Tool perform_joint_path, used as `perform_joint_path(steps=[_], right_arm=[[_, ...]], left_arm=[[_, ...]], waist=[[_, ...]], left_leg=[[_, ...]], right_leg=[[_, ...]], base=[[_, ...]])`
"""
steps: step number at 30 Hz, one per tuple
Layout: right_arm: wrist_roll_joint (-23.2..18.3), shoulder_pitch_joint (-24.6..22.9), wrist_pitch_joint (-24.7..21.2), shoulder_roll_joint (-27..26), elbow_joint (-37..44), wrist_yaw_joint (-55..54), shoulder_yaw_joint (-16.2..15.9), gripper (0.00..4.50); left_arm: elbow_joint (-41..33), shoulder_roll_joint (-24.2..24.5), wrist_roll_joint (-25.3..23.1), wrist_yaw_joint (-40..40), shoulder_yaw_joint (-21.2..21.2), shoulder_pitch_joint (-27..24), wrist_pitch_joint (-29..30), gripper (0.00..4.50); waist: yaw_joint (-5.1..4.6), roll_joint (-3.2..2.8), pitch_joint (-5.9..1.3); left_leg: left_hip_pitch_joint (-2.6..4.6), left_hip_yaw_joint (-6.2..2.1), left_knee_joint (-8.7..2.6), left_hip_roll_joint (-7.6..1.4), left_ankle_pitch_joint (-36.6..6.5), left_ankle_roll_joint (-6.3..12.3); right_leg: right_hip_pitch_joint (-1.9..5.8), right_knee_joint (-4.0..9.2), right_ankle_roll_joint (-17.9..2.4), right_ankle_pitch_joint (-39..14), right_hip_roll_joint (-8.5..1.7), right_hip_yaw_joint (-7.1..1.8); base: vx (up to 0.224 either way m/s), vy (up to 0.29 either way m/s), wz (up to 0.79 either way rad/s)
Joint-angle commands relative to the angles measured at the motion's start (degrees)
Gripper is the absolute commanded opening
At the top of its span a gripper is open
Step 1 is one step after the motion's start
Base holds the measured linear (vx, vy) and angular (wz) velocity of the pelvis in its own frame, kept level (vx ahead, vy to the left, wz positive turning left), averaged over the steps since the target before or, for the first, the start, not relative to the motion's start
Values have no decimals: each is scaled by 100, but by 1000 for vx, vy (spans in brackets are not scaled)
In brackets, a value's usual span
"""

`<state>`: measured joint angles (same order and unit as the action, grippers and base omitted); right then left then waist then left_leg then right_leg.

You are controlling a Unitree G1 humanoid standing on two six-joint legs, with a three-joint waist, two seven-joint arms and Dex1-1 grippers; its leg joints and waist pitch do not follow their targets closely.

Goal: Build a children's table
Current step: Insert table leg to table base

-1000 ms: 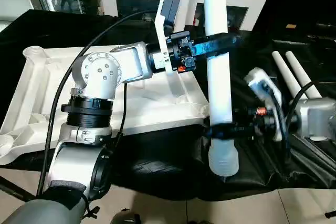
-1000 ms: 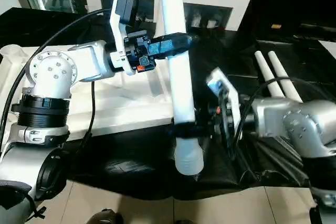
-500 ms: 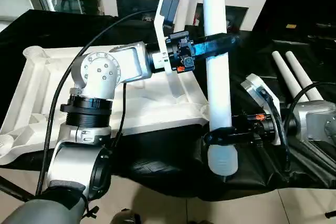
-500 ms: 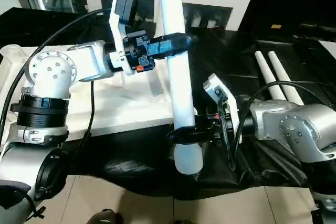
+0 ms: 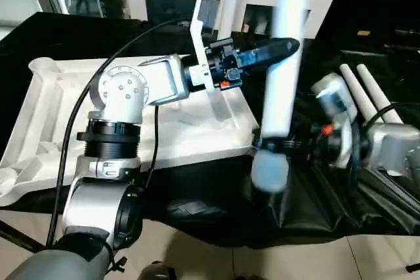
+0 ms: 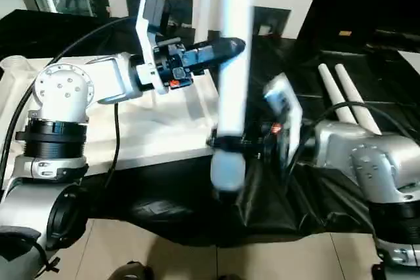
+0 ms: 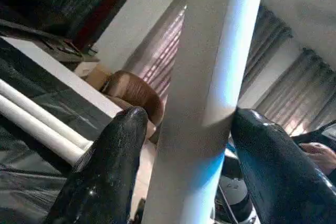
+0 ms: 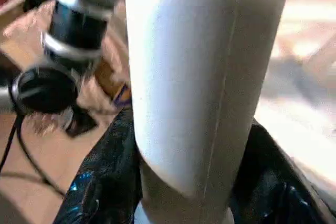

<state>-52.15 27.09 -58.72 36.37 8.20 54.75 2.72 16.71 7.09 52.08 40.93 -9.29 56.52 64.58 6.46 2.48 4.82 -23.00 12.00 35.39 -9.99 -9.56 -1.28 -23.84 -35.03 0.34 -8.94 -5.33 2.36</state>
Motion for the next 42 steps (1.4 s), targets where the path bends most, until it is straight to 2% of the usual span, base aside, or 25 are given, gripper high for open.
perform_joint_path(steps=[1, 4, 9, 11, 13, 14, 15, 16, 17, 18, 19, 20, 21, 22, 23, 24, 25, 27, 28, 29, 31, 33, 37, 40, 42], right_arm=[[-169, -41, 158, -37, 148, -103, 295, 187], [-158, -54, 232, -65, 192, -209, 435, 186], [87, -161, 436, 90, 124, -344, 714, 186], [319, -296, 623, 251, -78, -414, 902, 186], [585, -408, 825, 291, -174, -625, 965, 186], [767, -439, 966, 276, -219, -809, 971, 186], [1008, -452, 1158, 254, -273, -1024, 913, 186], [1041, -454, 1185, 251, -280, -1053, 905, 186], [1466, -399, 1591, -2, -406, -1580, 802, 186], [1466, -399, 1591, -2, -406, -1580, 802, 186], [1553, -369, 1695, -88, -447, -1700, 795, 186], [1585, -357, 1734, -120, -462, -1745, 793, 186], [1609, -258, 1767, -271, -529, -1903, 808, 186], [1703, -146, 1874, -427, -656, -2034, 742, 186], [1703, -146, 1874, -427, -656, -2034, 742, 186], [1870, 0, 2070, -677, -857, -2232, 650, 186], [1875, 3, 2076, -684, -862, -2237, 648, 186], [1955, 91, 2253, -896, -1062, -2377, 650, 186], [1962, 91, 2261, -906, -1073, -2384, 648, 186], [2034, 60, 2325, -1033, -1146, -2467, 614, 186], [2016, 23, 2302, -1090, -1112, -2481, 610, 186], [2055, -81, 2286, -1183, -1003, -2505, 562, 186], [2071, -152, 2251, -1160, -888, -2495, 514, 186], [2081, -189, 2227, -1130, -794, -2410, 435, 186], [2084, -204, 2245, -1133, -771, -2369, 397, 186]], left_arm=[[119, 44, -33, -60, -75, 90, 49, 327], [300, 116, -216, -77, -150, 128, -201, 342], [604, 248, -528, -374, -320, 71, -804, 371], [483, 436, -802, -381, -293, -193, -1237, 399], [196, 627, -1439, -325, 85, -541, -2011, 399], [31, 753, -1875, -288, 430, -744, -2442, 399], [-82, 857, -2298, -237, 789, -922, -2882, 399], [-98, 871, -2356, -230, 838, -946, -2943, 399], [-168, 990, -3064, -84, 1571, -1277, -3707, 399], [-168, 990, -3064, -84, 1571, -1277, -3707, 399], [-158, 999, -3213, -39, 1758, -1341, -3868, 399], [-154, 1002, -3268, -22, 1827, -1365, -3927, 399], [-188, 960, -3336, 49, 2002, -1437, -3962, 399], [-165, 935, -3444, 200, 2252, -1515, -4061, 399], [-165, 935, -3444, 200, 2252, -1515, -4061, 399], [12, 912, -3871, 332, 2690, -1615, -4430, 399], [18, 912, -3884, 335, 2701, -1618, -4442, 399], [311, 965, -4309, 543, 3086, -1671, -4877, 399], [322, 971, -4323, 557, 3103, -1677, -4888, 399], [378, 1090, -4409, 847, 3315, -1781, -4914, 399], [341, 1134, -4344, 979, 3339, -1839, -4805, 399], [421, 1160, -4256, 1047, 3298, -1929, -4631, 399], [499, 1170, -4369, 1008, 3344, -1955, -4668, 399], [706, 1216, -4613, 1013, 3461, -1902, -4795, 399], [843, 1206, -4713, 989, 3489, -1869, -4826, 364]], waist=[[5, -15, -538], [13, -50, -548], [23, -33, -545], [28, -39, -551], [30, 2, -548], [6, 71, -548], [1, 51, -547], [19, 36, -545], [2, 17, -539], [1, -48, -537], [-33, -25, -540], [-9, -52, -542], [-26, -7, -543], [-36, -35, -509], [-78, -9, -518], [-53, 7, -528], [-75, 3, -514], [-96, 64, -522], [-98, 41, -515], [-108, 11, -571], [-136, 9, -564], [-151, -102, -565], [-151, -26, -546], [-156, -43, -534], [-165, -49, -541]], left_leg=[[205, -162, -394, -271, -980, -74], [204, -163, -395, -256, -1002, -77], [209, -178, -416, -269, -1114, -173], [215, -176, -415, -276, -1071, -168], [193, -187, -424, -296, -993, -153], [184, -168, -421, -301, -946, -120], [192, -167, -424, -295, -934, -130], [192, -196, -434, -311, -928, -135], [210, -191, -445, -316, -998, -190], [208, -195, -446, -305, -1046, -226], [220, -180, -455, -295, -1189, -308], [259, -179, -458, -305, -1308, -342], [246, -180, -460, -300, -1337, -336], [222, -184, -476, -298, -1330, -331], [193, -185, -481, -285, -1326, -346], [225, -177, -471, -295, -1319, -342], [213, -176, -471, -289, -1301, -292], [195, -170, -465, -283, -1236, -252], [184, -171, -463, -280, -1137, -205], [200, -169, -444, -282, -1044, -191], [183, -163, -448, -276, -945, -162], [207, -156, -445, -274, -1016, -185], [221, -156, -466, -291, -1307, -248], [233, -167, -482, -292, -1475, -291], [238, -174, -486, -296, -1474, -324]], right_leg=[[291, 358, -1341, -1072, -285, -153], [302, 358, -1321, -1056, -281, -151], [307, 380, -1172, -1202, -294, -150], [300, 366, -1189, -1098, -300, -151], [318, 355, -1175, -1072, -318, -152], [307, 376, -1072, -1110, -311, -159], [292, 376, -993, -1224, -309, -160], [282, 394, -920, -1327, -327, -158], [256, 411, -831, -1498, -324, -163], [249, 414, -796, -1567, -326, -166], [232, 415, -785, -1642, -312, -161], [196, 430, -831, -1629, -313, -168], [222, 405, -888, -1593, -313, -166], [207, 409, -893, -1575, -313, -169], [235, 391, -904, -1527, -296, -159], [226, 395, -913, -1501, -307, -161], [203, 404, -917, -1490, -309, -175], [225, 392, -885, -1463, -313, -174], [224, 386, -897, -1363, -310, -179], [247, 350, -953, -1195, -314, -173], [256, 317, -1048, -1004, -296, -169], [237, 308, -1167, -897, -283, -169], [242, 349, -1169, -1203, -298, -173], [226, 392, -1014, -1519, -295, -180], [215, 386, -985, -1482, -297, -182]], base=[[0, 0, 0], [0, 0, 0], [0, 0, 0], [0, 0, 0], [0, 0, 0], [0, 0, 0], [0, 0, 0], [0, 0, 0], [0, 0, 0], [0, 0, 0], [0, 0, 0], [0, 0, 0], [0, 0, 0], [0, 0, 0], [0, 0, 0], [0, 0, 0], [0, 0, 0], [0, 0, 0], [0, 0, 0], [0, 0, 0], [0, 0, 0], [0, 0, 0], [0, 0, 0], [0, 0, 0], [0, 0, 0]])
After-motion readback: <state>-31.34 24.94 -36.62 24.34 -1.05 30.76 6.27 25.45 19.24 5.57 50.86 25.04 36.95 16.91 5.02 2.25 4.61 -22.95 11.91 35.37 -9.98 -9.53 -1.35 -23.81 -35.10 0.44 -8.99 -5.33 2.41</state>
